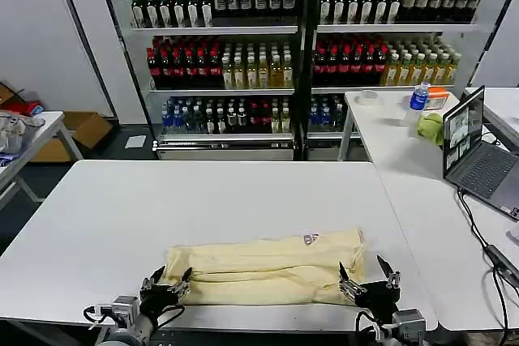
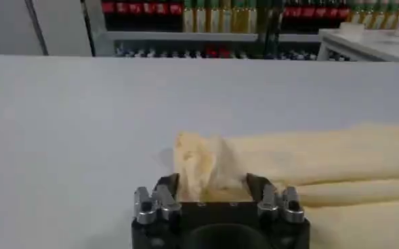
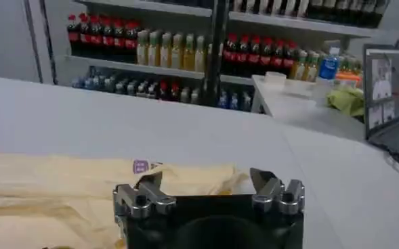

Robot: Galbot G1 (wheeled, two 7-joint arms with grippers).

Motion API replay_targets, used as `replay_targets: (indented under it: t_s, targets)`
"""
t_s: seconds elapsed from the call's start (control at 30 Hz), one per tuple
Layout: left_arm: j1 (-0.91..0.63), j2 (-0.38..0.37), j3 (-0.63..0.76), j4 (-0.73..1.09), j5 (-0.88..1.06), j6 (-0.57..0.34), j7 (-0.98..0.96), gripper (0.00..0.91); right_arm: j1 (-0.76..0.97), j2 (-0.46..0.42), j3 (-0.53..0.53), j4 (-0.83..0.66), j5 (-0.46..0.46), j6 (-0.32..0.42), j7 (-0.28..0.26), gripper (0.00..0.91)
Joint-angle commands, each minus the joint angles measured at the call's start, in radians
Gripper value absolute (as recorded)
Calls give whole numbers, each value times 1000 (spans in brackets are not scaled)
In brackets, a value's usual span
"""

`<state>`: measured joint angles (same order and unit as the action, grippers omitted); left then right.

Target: Fold and organize the clothes.

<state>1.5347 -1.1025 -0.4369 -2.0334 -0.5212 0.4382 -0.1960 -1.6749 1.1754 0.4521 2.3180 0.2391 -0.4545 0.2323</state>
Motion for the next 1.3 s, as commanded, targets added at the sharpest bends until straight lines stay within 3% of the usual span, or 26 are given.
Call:
replay_targets:
  t_s: [0.03, 0.47, 1.0, 1.13, 1.3]
  targets:
    - [5, -27, -8, 2, -57, 18, -2, 10, -5, -1, -2, 10, 1, 4, 1, 907]
    - [37, 22, -122, -38, -73, -3, -4, 10, -8, -1, 0, 29, 21, 3, 0, 907]
    - [38, 240, -487, 118, -157, 0, 36, 10, 38, -19, -13, 1, 39, 4, -1, 907]
    - [31, 255, -507, 106, -190, 12, 32, 10, 56, -22, -34, -11, 40, 3, 0, 907]
    - [17, 214, -484, -12, -358, 74, 27, 20, 71, -30, -49, -24, 43, 0, 1, 907]
